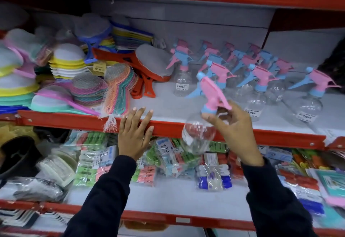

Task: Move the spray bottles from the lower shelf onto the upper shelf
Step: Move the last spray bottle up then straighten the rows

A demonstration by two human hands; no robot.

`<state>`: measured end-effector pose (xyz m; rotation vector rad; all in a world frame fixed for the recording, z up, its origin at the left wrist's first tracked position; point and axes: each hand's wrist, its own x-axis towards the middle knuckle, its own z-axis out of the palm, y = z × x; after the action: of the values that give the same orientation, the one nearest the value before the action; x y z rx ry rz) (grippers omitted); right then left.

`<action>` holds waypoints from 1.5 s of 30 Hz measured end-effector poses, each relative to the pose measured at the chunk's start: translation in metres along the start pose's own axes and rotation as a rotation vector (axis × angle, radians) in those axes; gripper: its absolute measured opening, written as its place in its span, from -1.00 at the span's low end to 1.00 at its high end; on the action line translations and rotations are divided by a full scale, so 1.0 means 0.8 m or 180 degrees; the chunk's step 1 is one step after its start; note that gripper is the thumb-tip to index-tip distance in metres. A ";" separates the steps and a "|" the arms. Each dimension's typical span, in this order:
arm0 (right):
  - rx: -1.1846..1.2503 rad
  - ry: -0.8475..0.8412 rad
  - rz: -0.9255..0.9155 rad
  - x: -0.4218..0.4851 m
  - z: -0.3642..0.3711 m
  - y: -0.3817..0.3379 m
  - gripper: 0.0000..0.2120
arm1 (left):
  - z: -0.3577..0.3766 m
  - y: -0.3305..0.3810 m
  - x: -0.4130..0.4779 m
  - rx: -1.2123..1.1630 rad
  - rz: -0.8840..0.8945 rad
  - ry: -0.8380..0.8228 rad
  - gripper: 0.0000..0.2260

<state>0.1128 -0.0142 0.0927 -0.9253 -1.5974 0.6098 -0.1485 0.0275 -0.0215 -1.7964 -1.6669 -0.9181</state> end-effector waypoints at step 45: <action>-0.0748 -0.0051 0.0733 0.067 0.087 0.049 -0.74 | -0.041 0.064 0.115 -0.1893 -0.0931 -0.2117 -0.43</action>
<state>0.0516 0.0582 0.0758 -1.2948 -1.6121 0.5964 -0.1005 0.0558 0.0738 -2.4938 -2.2785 -1.0973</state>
